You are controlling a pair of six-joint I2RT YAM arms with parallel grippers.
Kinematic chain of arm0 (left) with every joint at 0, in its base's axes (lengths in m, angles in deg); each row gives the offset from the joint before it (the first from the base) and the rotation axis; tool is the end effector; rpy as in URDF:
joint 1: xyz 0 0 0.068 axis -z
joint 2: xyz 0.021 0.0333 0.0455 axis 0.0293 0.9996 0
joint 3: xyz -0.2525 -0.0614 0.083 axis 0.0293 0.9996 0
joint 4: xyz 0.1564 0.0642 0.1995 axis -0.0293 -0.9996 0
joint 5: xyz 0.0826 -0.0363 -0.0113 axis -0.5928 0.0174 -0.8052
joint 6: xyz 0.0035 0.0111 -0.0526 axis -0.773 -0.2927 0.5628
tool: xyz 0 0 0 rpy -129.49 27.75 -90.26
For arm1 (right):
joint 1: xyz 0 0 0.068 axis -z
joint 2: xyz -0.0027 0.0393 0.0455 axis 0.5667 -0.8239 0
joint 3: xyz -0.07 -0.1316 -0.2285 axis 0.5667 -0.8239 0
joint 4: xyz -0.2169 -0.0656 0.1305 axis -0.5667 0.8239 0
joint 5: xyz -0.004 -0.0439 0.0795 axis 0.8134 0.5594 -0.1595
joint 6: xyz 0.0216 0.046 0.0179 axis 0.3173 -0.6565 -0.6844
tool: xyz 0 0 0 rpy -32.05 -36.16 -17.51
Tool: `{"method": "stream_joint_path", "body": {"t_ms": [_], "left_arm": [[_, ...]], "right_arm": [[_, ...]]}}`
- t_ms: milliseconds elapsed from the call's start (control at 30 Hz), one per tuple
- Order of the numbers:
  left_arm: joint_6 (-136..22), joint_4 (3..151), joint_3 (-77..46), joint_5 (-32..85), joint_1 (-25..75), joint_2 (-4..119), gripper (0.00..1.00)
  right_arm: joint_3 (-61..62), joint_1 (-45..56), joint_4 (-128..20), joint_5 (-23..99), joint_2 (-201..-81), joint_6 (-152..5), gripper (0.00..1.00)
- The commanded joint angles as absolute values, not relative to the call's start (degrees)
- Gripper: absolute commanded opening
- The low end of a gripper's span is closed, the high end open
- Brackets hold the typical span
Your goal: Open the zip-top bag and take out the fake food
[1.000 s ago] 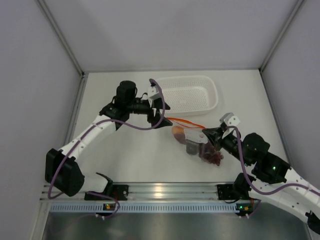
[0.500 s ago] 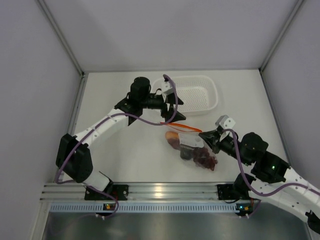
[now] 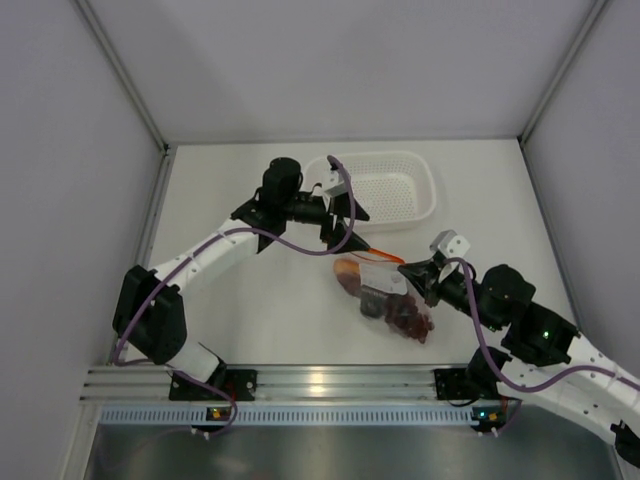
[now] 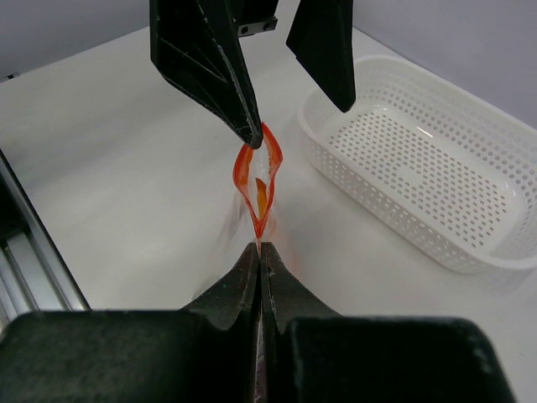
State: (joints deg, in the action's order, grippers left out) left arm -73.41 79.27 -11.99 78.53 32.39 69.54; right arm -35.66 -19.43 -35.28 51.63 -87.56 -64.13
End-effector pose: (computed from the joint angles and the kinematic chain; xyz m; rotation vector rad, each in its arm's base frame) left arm 0.2728 -0.2217 0.3308 1.2989 1.3714 -1.3041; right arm 0.0745 0.0968 0.3315 -0.7528 1.5569 0.5869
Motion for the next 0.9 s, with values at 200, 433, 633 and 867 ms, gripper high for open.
{"method": "stream_joint_path", "body": {"t_ms": [200, 433, 633, 867], "left_arm": [[-74.76, 82.25, -10.15, 79.36, 32.69, 69.47, 0.80], [-75.28, 79.28, -9.27, 82.53, 32.77, 71.23, 0.73], [-75.29, 79.35, -6.98, 84.20, 32.77, 71.58, 0.72], [-75.03, 79.09, -6.98, 83.59, 32.69, 73.07, 0.44]], "right_arm": [[-32.26, -18.92, -39.50, 50.07, -87.19, -63.66, 0.00], [-32.08, -18.92, -39.76, 50.77, -87.19, -63.66, 0.00], [-32.17, -18.92, -39.76, 50.68, -87.80, -63.75, 0.00], [-32.26, -18.92, -40.12, 50.86, -87.89, -63.84, 0.00]]}}
